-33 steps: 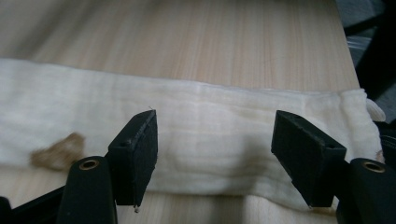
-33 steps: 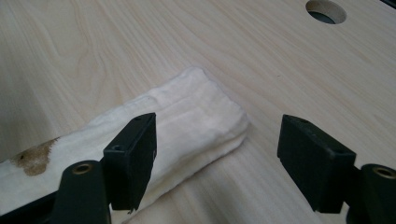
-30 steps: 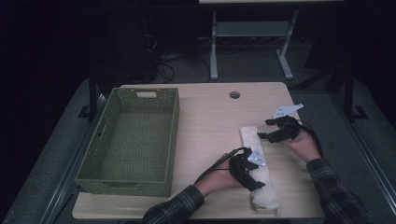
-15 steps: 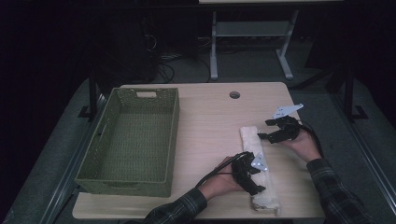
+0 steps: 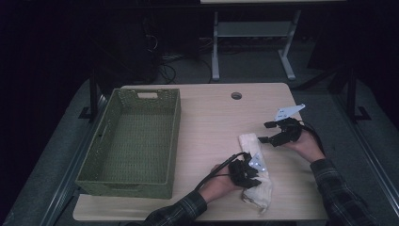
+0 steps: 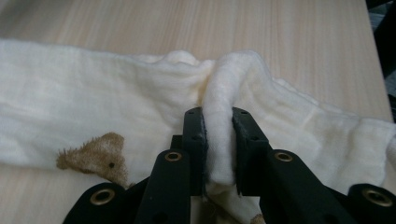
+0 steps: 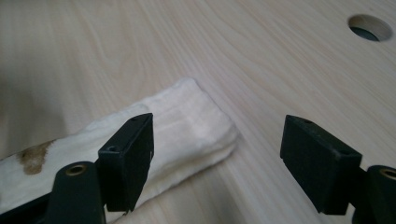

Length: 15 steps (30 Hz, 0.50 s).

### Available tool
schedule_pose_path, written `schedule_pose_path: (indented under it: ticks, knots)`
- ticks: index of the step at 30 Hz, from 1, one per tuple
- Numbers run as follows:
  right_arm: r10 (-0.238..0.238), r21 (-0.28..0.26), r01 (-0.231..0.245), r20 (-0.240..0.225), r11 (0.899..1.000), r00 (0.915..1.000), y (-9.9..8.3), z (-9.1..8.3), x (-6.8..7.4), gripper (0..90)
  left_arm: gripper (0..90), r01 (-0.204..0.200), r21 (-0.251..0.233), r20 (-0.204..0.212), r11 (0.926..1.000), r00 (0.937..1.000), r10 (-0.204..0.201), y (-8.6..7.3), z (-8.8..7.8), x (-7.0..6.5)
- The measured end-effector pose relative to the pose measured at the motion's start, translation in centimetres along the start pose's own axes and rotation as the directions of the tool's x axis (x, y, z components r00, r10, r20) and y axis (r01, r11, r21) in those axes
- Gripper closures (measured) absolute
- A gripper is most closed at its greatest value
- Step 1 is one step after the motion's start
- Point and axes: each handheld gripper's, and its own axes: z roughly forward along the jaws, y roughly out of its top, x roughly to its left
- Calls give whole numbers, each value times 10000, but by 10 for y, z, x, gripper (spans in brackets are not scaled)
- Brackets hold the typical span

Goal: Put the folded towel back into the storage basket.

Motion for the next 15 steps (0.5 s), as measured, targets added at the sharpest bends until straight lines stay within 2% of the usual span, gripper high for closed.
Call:
schedule_pose_path:
  ticks: [6, 9, 11, 13, 15]
  knots:
    - [-388, 64, 393, -603, 9992, 9974, 15, 16, 0, 247, 769, 461, -5, 285, 9989, 9985, -460, -7, -6, 2]
    - [-733, 444, 767, -740, 9961, 9946, 18, 31, -4, 247, 767, 510, -26, 352, 9987, 9981, -509, -7, -6, 4]
    - [-807, 756, 874, -883, 9933, 9928, 16, 44, -6, 251, 767, 505, -46, 375, 9987, 9980, -503, -8, -6, 5]
    - [-845, 919, 931, -933, 9914, 9920, 13, 51, -6, 266, 767, 542, -65, 440, 9985, 9976, -539, -8, -6, 6]
    - [-851, 1099, 981, -1169, 9891, 9895, 11, 57, -7, 274, 768, 594, -65, 465, 9982, 9972, -591, -8, -6, 6]
